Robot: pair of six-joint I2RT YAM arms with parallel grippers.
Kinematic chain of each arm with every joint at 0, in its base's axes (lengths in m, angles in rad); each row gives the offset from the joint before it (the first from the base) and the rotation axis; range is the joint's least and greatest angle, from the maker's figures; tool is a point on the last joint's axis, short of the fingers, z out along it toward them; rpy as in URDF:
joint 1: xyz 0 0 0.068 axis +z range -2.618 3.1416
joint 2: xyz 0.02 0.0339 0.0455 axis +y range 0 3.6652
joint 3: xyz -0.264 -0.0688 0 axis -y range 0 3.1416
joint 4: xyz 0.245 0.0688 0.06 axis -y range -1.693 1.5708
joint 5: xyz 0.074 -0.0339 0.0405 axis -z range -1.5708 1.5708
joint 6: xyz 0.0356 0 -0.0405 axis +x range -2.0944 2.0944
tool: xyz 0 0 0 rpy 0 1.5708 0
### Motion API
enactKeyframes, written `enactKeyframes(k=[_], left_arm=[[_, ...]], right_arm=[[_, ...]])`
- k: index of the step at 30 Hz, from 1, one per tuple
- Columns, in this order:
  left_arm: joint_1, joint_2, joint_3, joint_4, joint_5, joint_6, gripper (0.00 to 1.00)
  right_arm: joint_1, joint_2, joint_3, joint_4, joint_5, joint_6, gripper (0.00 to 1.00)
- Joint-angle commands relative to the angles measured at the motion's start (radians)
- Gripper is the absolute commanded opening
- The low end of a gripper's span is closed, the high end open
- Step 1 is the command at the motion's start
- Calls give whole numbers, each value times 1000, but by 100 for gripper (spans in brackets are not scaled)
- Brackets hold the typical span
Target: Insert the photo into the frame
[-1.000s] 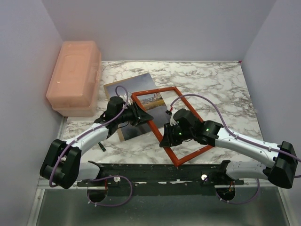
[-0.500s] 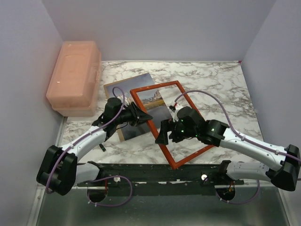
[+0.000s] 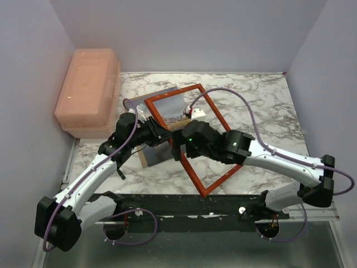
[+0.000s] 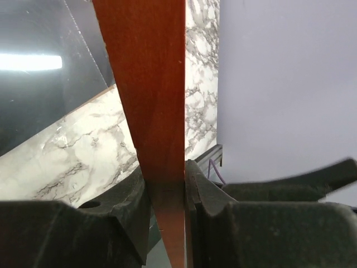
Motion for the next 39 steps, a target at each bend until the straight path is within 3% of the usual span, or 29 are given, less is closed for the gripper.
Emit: enactKeyframes(k=[1, 8, 14, 21, 26, 30, 34, 39], left_arm=[[-1, -27, 52, -114, -100, 56, 0], [-1, -27, 62, -138, -100, 50, 0], [-1, -35, 64, -146, -94, 51, 0], [-1, -35, 66, -157, -90, 65, 0], [-1, -37, 73, -159, -84, 72, 0], [0, -55, 86, -162, -76, 88, 0], [0, -81, 108, -161, -56, 101, 0], [-1, -110, 142, -161, -25, 116, 0]], right_arm=[[152, 160, 188, -253, 350, 66, 100], [345, 510, 486, -685, 682, 302, 97], [387, 582, 456, -687, 700, 389, 82], [389, 468, 399, -684, 724, 466, 85], [388, 388, 374, -682, 724, 436, 100], [387, 303, 329, -646, 702, 407, 100], [367, 147, 254, -478, 635, 288, 100], [282, -98, 84, -124, 451, 81, 100]])
